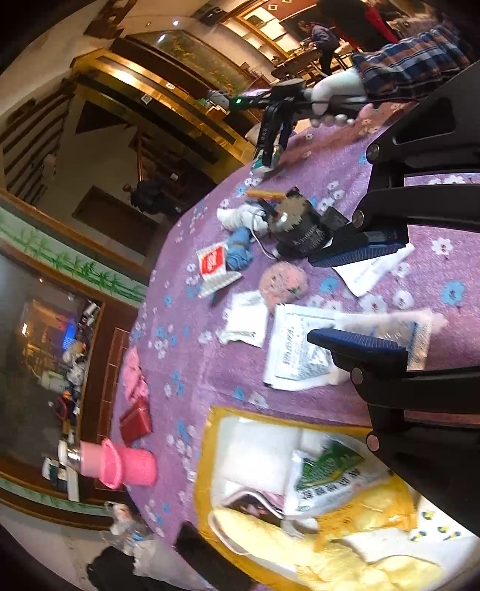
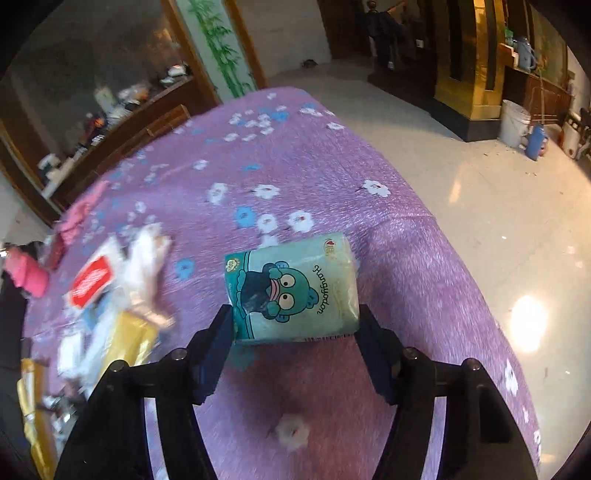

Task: Organize soft objects
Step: 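Grasp the teal cartoon tissue pack with the right gripper while the left gripper holds the desiccant packet, then carry the teal pack and desiccant packet into the tray while both grippers release them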

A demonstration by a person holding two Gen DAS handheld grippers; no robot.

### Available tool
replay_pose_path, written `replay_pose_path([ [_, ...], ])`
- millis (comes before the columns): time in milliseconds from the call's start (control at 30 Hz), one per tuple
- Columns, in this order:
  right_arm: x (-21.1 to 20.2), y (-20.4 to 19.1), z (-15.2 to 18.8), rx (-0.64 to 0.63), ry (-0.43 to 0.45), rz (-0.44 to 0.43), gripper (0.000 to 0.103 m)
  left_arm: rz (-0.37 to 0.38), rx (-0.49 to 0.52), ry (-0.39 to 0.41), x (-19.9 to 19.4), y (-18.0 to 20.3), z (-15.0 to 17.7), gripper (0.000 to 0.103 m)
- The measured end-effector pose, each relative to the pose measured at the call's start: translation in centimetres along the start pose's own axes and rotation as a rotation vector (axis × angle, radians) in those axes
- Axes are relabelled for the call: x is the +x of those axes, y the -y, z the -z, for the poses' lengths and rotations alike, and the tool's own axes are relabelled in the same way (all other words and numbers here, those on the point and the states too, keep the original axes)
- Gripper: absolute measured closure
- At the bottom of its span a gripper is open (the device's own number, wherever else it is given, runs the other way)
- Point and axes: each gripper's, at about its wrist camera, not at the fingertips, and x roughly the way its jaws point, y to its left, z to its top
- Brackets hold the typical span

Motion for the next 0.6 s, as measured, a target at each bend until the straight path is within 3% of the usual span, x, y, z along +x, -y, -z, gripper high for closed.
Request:
replay_pose_path([
  [133, -3.2, -0.6, 1.5, -0.020, 0.030, -0.101, 0.039, -0.074, 0.054, 0.010, 0.2, 0.9, 0.0, 0.067],
  [167, -3.8, -0.9, 1.9, -0.030, 0.034, -0.129, 0.039, -0.136, 0.083, -0.004, 0.5, 1.1, 0.4, 0.059],
  [200, -4.6, -1.3, 2.5, -0.050, 0.039, -0.157, 0.039, -0.162, 0.095, -0.018, 0.8, 1.1, 0.7, 0.042],
  [233, -4.9, -1.6, 2.7, -0.060, 0.041, -0.170, 0.039, -0.197, 0.103, -0.044, 1.4, 0.9, 1.1, 0.036],
  [367, -6.3, -3.2, 4.3, -0.099, 0.039, -0.237, 0.039, -0.294, 0.138, -0.136, 4.5, 0.7, 2.7, 0.032],
  [433, -7.0, -4.1, 4.9, -0.118, 0.041, -0.265, 0.038, -0.349, 0.207, -0.161, 6.1, 1.4, 3.3, 0.035],
  [467, -7.4, -4.5, 5.2, -0.133, 0.044, -0.275, 0.039, -0.374, 0.270, -0.173, 7.1, 2.2, 3.6, 0.061],
  [500, -8.1, -5.1, 5.8, -0.154, 0.049, -0.288, 0.039, -0.395, 0.294, -0.170, 7.4, 2.5, 3.8, 0.069],
  [533, -8.6, -5.5, 6.2, -0.169, 0.054, -0.299, 0.039, -0.391, 0.306, -0.163, 7.4, 2.6, 3.9, 0.072],
  [600, -9.8, -6.4, 7.0, -0.201, 0.064, -0.326, 0.038, -0.307, 0.247, -0.150, 6.6, 2.2, 3.6, 0.078],
])
